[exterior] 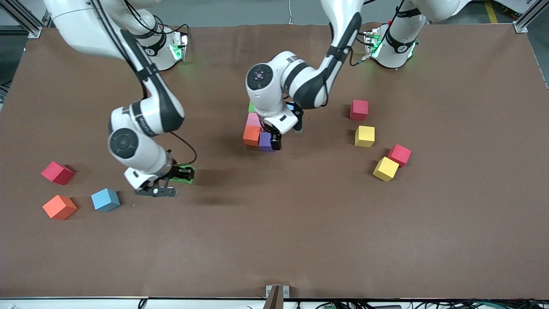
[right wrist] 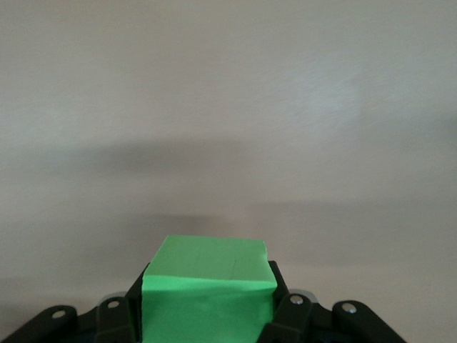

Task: Arrange 11 blocks into digit 3
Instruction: 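Lift the green cube with the right gripper while the left gripper releases purple, then carry green to the shape with the right gripper while the left gripper reaches yellow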

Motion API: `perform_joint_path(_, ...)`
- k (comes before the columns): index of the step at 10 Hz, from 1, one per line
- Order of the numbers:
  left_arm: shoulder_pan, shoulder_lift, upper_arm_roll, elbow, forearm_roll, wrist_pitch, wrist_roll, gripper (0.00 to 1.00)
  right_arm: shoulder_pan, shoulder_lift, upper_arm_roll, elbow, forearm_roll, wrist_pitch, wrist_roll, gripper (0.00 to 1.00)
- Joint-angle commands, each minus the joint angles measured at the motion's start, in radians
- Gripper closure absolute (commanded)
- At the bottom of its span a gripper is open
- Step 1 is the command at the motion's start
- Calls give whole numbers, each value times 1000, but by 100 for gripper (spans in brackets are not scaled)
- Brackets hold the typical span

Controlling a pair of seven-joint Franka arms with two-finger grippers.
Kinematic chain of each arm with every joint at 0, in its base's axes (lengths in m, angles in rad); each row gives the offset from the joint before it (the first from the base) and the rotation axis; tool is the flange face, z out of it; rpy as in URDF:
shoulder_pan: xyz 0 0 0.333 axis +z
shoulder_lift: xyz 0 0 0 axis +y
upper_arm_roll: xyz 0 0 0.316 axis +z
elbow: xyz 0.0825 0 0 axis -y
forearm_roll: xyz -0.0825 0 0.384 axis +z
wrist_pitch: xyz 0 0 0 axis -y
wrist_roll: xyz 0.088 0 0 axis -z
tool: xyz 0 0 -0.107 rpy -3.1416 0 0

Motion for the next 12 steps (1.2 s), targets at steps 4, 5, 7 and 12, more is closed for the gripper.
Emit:
perform_joint_path(4, 274, -155, -10, -239, 95, 69, 352, 0, 222, 62, -13, 21, 15, 127, 249, 100)
perform_joint_path(5, 320, -152, -10, -264, 95, 111, 413, 0, 250, 85, -13, 24, 4, 152, 285, 100)
perform_joint_path(7, 408, -153, -12, -313, 95, 167, 580, 0, 296, 133, -19, 43, -2, 161, 322, 99)
perform_joint_path(12, 505, -228, -10, -548, 100, 317, 846, 0, 333, 162, -21, 40, -5, 161, 351, 98)
